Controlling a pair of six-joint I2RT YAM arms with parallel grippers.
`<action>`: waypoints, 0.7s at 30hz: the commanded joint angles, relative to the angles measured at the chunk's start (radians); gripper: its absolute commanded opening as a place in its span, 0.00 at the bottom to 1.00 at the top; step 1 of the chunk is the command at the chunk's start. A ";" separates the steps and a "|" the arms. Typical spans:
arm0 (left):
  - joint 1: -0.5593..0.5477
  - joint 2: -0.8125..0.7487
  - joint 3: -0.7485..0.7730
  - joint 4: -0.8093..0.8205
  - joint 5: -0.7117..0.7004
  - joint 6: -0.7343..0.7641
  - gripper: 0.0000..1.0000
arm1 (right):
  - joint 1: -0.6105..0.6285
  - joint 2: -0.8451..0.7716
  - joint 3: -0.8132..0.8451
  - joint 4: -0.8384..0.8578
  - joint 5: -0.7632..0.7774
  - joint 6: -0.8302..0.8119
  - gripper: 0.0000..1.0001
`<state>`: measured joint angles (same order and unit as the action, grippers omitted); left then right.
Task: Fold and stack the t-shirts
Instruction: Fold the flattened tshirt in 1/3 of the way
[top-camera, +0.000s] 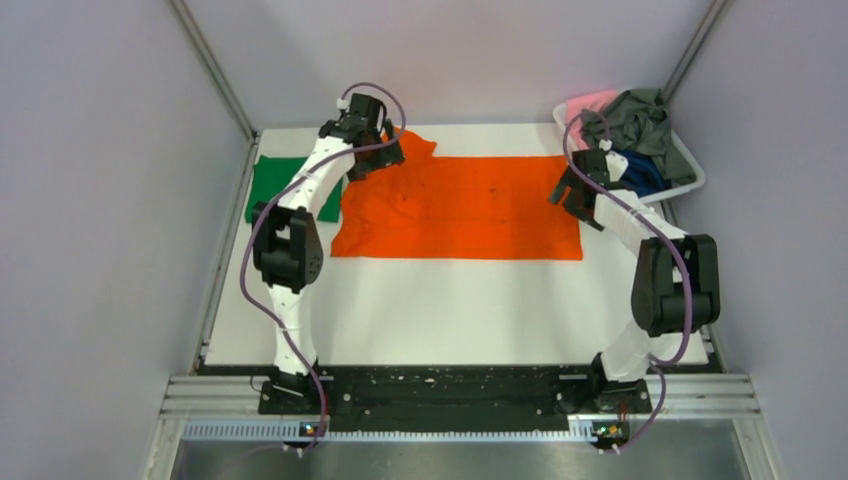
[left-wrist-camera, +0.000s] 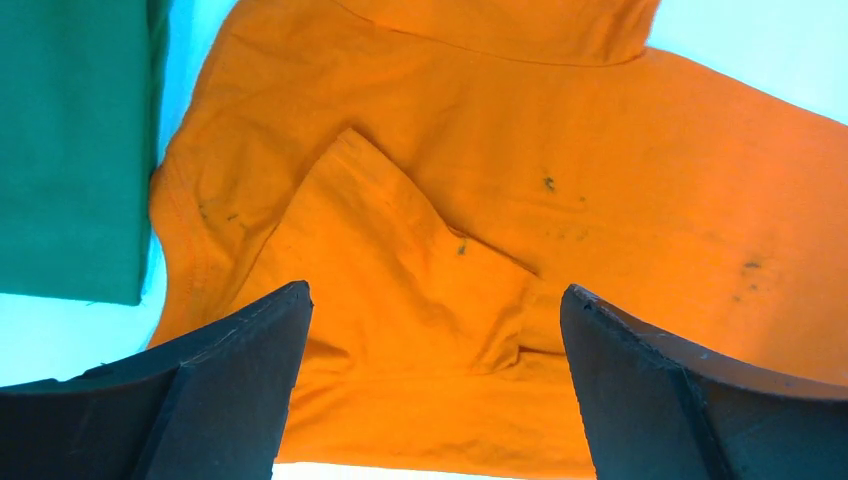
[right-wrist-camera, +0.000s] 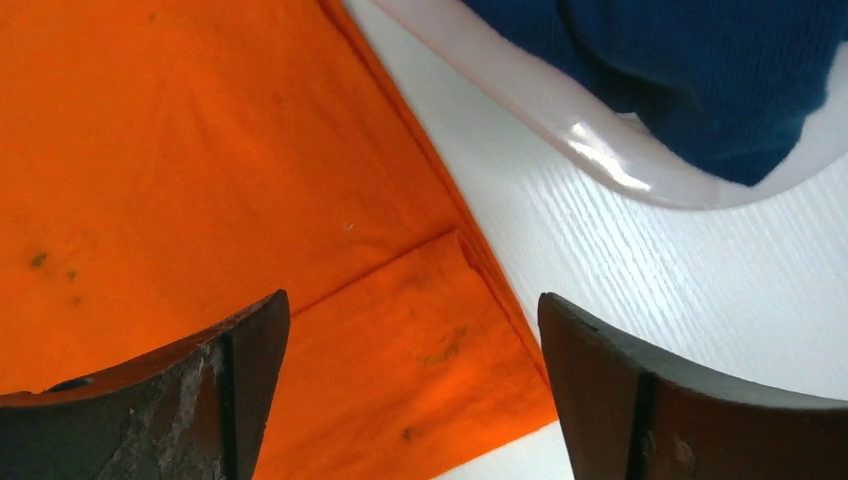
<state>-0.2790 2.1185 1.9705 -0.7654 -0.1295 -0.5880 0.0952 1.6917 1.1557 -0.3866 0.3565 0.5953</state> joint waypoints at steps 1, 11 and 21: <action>0.000 -0.111 -0.056 -0.023 0.078 -0.013 0.99 | 0.008 -0.140 -0.047 0.020 -0.087 -0.020 0.94; -0.003 -0.090 -0.395 0.247 0.285 -0.059 0.99 | 0.114 0.016 -0.117 0.269 -0.421 -0.150 0.97; -0.007 -0.136 -0.663 0.256 0.309 -0.134 0.99 | 0.148 -0.006 -0.304 0.248 -0.388 -0.106 0.97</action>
<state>-0.2802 2.0487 1.4971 -0.5163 0.1654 -0.6773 0.2371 1.7378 0.9760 -0.0765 -0.0273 0.4637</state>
